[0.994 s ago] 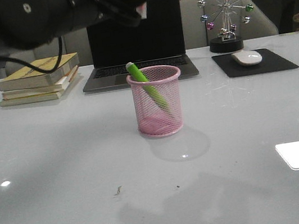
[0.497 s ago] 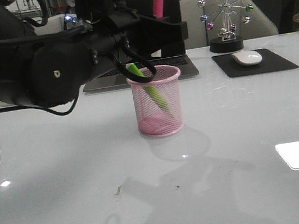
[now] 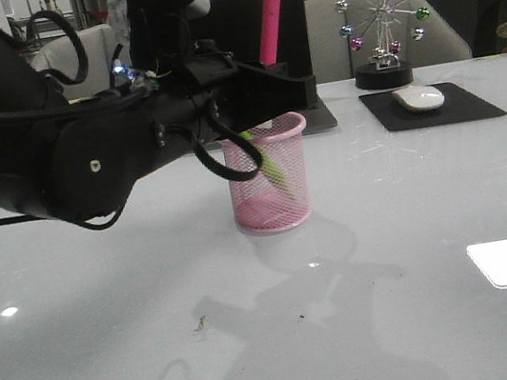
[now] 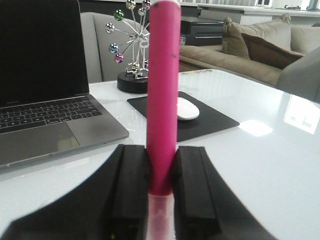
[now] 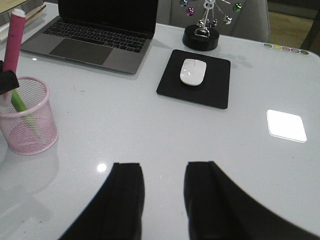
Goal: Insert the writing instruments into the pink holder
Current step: 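Lower the pink highlighter into the holder beside the green one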
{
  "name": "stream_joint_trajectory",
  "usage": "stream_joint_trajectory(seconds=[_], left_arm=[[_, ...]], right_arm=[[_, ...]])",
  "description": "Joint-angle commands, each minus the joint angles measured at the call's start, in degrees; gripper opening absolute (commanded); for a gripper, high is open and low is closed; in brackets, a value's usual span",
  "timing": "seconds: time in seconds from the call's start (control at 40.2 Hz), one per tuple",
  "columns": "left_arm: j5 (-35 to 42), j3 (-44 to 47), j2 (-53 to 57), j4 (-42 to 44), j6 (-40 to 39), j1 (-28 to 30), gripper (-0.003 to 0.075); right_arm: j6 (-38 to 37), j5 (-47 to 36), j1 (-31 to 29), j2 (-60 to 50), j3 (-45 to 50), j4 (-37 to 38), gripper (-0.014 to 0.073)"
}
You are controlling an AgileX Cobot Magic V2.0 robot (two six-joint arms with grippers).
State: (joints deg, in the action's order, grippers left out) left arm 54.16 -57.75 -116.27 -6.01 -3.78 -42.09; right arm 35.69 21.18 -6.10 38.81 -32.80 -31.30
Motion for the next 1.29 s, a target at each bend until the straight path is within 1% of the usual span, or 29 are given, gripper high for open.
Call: stream_joint_trajectory(seconds=[0.0,0.323,0.398,0.497,0.597,0.671,0.82,1.069,1.169,1.218,1.268], left_arm=[[7.59,-0.03,3.09,0.17,-0.46,-0.26,0.0106],[7.74,1.14,3.09,0.17,-0.46,0.16,0.0106],[7.36,1.17,3.09,0.17,-0.46,0.39,0.0119],[7.36,1.17,2.67,0.17,-0.55,0.78,0.0187],[8.55,1.17,1.63,0.17,-0.55,0.78,0.0286],[10.34,1.17,0.72,0.17,-0.58,0.78,0.0329],[14.05,1.17,-0.89,0.42,-0.69,0.78,0.0334],[16.86,1.17,-0.85,0.84,-0.84,0.78,0.0333],[16.01,1.17,1.48,1.73,-1.21,0.78,0.0333],[14.45,1.17,3.65,1.73,-1.21,0.78,0.0331],[10.84,1.17,6.00,1.73,-1.21,0.78,0.0329]], right_arm=[[-0.14,-3.80,-0.37,-0.10,-1.59,-0.62,0.0339],[-0.14,-3.80,-0.37,-0.10,-1.59,-0.62,0.0339],[-0.14,-3.80,-0.37,-0.10,-1.59,-0.62,0.0339],[-0.14,-3.80,-0.37,-0.10,-1.59,-0.62,0.0339],[-0.14,-3.80,-0.37,-0.10,-1.59,-0.62,0.0339],[-0.14,-3.80,-0.37,-0.10,-1.59,-0.62,0.0339],[-0.14,-3.80,-0.37,-0.10,-1.59,-0.62,0.0339],[-0.14,-3.80,-0.37,-0.10,-1.59,-0.62,0.0339],[-0.14,-3.80,-0.37,-0.10,-1.59,-0.62,0.0339],[-0.14,-3.80,-0.37,-0.10,-1.59,-0.62,0.0339],[-0.14,-3.80,-0.37,-0.10,-1.59,-0.62,0.0339]])
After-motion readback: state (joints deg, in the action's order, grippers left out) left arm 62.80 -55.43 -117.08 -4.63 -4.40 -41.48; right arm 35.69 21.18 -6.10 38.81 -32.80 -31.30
